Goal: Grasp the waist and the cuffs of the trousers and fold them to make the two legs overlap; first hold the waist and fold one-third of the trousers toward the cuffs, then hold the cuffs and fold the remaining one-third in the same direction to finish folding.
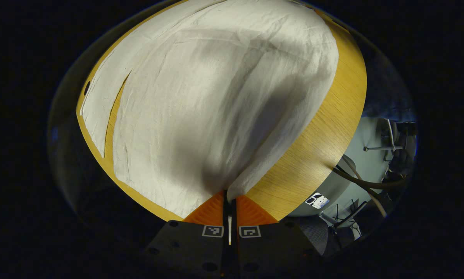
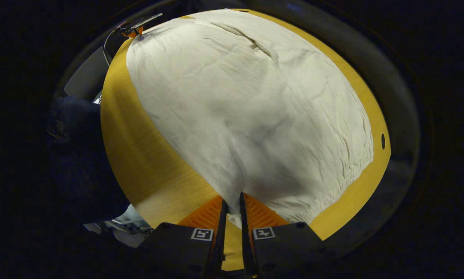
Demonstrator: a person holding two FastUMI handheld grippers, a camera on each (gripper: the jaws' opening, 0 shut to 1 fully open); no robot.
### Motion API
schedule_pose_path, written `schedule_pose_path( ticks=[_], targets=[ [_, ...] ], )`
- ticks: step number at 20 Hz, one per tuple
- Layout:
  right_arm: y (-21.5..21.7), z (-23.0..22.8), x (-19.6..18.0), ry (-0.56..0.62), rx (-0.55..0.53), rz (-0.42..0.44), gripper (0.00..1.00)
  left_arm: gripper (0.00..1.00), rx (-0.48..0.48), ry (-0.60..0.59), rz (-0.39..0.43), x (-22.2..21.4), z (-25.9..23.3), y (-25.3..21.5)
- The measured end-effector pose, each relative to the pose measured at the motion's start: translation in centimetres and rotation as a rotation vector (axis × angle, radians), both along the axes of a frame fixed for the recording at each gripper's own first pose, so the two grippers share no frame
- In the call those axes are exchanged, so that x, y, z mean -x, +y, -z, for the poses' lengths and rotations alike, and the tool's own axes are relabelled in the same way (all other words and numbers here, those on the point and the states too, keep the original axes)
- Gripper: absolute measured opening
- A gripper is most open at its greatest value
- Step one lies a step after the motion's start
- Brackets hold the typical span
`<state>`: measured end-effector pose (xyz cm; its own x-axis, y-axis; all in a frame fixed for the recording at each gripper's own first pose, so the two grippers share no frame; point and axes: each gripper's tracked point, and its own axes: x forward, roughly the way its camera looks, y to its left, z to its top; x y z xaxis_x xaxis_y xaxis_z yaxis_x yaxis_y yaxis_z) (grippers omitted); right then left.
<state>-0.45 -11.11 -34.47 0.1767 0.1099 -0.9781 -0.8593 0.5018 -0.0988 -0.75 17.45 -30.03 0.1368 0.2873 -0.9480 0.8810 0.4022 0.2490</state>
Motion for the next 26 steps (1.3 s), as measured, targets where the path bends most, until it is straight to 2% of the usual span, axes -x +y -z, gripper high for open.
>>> schedule_pose_path(
  ticks=[3,4,5,6,11,13,14,15,19,21,26],
  targets=[
    [-0.1,0.0,-0.1,-0.012,0.005,0.002,0.23,0.0,0.003,-0.001,-0.016,-0.2,0.1,0.0],
    [-0.1,-0.2,-0.1,-0.01,0.005,0.006,0.15,0.0,0.005,-0.003,-0.017,-0.2,0.1,0.0],
    [-0.2,-0.1,-0.3,-0.012,0.007,0.014,0.15,0.0,0.006,-0.003,-0.016,-0.2,0.1,0.0],
    [-0.2,-0.1,-0.2,-0.01,0.016,0.028,0.11,0.0,0.008,-0.004,-0.014,-0.2,0.0,0.0],
    [-0.2,-0.3,-0.2,-0.054,0.034,0.051,0.11,0.0,0.043,-0.009,-0.027,-0.2,0.0,0.0],
    [-0.1,-0.5,-0.2,-0.065,0.036,0.085,0.09,0.0,0.064,-0.027,-0.042,-0.2,0.0,0.0],
    [-0.1,-0.6,-0.3,-0.069,0.033,0.101,0.11,0.0,0.078,-0.043,-0.056,-0.2,0.0,0.0],
    [-0.1,-0.8,-0.4,-0.075,0.027,0.132,0.06,0.0,0.092,-0.059,-0.074,-0.2,0.1,0.0],
    [0.0,-2.9,-1.2,-0.15,-0.032,0.299,0.06,0.0,0.238,-0.193,-0.233,-1.1,-0.4,-1.3],
    [0.3,-4.3,-1.6,-0.188,-0.075,0.384,0.06,0.0,0.292,-0.259,-0.288,-2.3,-1.3,-2.2],
    [1.1,-6.8,-3.6,-0.278,-0.17,0.592,0.06,0.0,0.409,-0.496,-0.381,-9.8,-5.4,-4.8]
  ],
)
